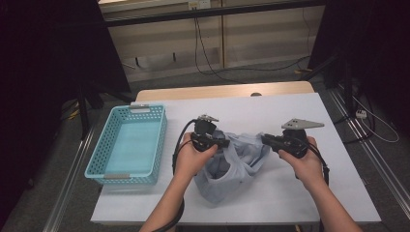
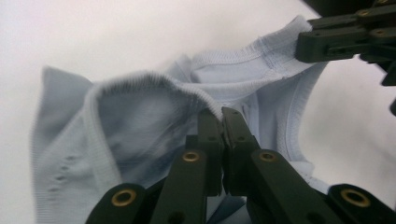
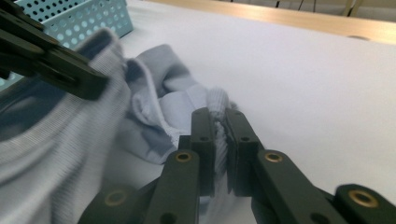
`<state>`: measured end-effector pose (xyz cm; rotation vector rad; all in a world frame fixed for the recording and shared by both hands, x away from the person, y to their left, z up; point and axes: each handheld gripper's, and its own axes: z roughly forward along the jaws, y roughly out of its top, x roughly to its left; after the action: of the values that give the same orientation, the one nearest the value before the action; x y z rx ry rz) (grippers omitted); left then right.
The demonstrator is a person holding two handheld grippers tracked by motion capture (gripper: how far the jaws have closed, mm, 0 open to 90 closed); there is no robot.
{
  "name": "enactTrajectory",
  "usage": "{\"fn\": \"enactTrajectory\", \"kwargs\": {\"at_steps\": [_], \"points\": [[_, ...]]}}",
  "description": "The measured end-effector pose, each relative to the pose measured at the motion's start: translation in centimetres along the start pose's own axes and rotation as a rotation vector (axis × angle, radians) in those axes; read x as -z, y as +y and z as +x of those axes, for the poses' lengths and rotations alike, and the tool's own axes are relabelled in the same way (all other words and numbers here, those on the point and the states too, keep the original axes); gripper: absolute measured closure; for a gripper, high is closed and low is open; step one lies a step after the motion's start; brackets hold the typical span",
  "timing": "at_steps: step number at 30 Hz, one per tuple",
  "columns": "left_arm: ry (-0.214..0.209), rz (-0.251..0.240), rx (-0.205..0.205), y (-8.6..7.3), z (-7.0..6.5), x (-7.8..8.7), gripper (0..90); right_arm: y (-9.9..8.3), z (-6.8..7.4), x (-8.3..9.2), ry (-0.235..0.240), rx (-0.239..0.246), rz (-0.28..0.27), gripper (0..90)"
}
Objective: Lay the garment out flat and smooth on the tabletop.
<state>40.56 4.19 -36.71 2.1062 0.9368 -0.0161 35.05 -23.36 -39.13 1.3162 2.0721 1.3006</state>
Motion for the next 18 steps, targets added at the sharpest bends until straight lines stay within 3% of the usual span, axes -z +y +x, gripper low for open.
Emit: {"fn": "enactTrajectory", "kwargs": {"at_steps": [1,4,5,9,18], "points": [[-0.007,-0.017,-0.003,0.6,0.2,1.1,87.6,0.2,-0.1,0.2,-0.007,0.002,-0.004,84.3],[0.002,-0.04,-0.01,1.3,0.5,2.3,87.7,0.8,-0.4,0.6,-0.018,0.007,-0.009,84.5],[0.005,-0.061,-0.008,1.9,0.8,3.5,87.7,1.4,-0.6,1.1,-0.034,0.011,-0.019,84.8],[0.038,-0.103,-0.017,3.0,1.4,5.6,87.8,3.0,-1.2,2.5,-0.061,0.011,-0.053,85.4],[0.044,-0.169,-0.029,4.6,1.7,8.2,87.8,6.2,-2.0,6.5,-0.109,-0.004,-0.172,85.7]]}}
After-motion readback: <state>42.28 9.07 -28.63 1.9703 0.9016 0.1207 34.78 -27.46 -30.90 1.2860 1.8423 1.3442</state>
